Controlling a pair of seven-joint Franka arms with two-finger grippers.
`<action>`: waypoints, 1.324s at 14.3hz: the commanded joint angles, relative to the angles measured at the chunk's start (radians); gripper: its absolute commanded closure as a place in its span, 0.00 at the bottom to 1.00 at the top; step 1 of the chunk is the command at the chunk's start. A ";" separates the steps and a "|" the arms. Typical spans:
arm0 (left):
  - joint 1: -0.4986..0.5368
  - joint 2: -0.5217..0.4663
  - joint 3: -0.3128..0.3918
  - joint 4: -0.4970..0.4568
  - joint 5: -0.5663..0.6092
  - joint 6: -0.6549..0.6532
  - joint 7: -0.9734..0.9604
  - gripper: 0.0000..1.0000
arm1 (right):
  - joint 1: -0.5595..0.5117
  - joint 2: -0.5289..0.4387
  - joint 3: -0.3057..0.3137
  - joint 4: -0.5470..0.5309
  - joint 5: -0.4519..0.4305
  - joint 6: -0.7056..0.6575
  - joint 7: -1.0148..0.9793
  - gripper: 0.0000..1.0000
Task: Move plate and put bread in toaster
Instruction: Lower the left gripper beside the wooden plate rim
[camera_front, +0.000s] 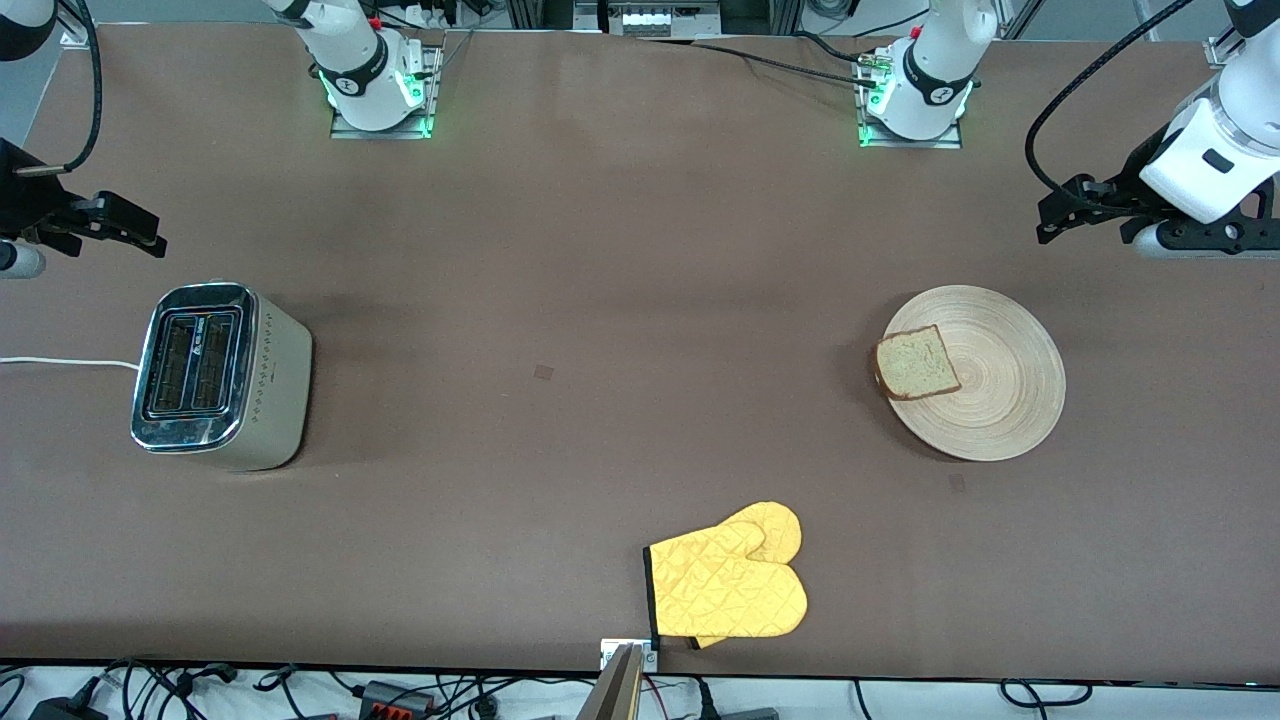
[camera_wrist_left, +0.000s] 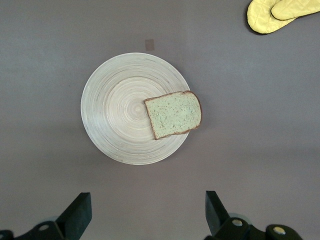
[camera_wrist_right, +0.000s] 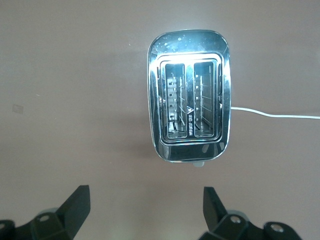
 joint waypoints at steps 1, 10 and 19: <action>-0.001 0.002 0.003 0.020 -0.006 -0.018 -0.010 0.00 | -0.004 -0.036 0.001 -0.027 0.014 -0.005 0.005 0.00; 0.005 0.006 0.009 0.025 -0.017 -0.017 -0.010 0.00 | -0.003 -0.036 0.001 -0.023 0.014 0.007 0.005 0.00; 0.010 0.141 0.009 0.104 -0.008 -0.024 0.000 0.00 | -0.004 -0.032 -0.001 -0.023 0.014 0.001 0.005 0.00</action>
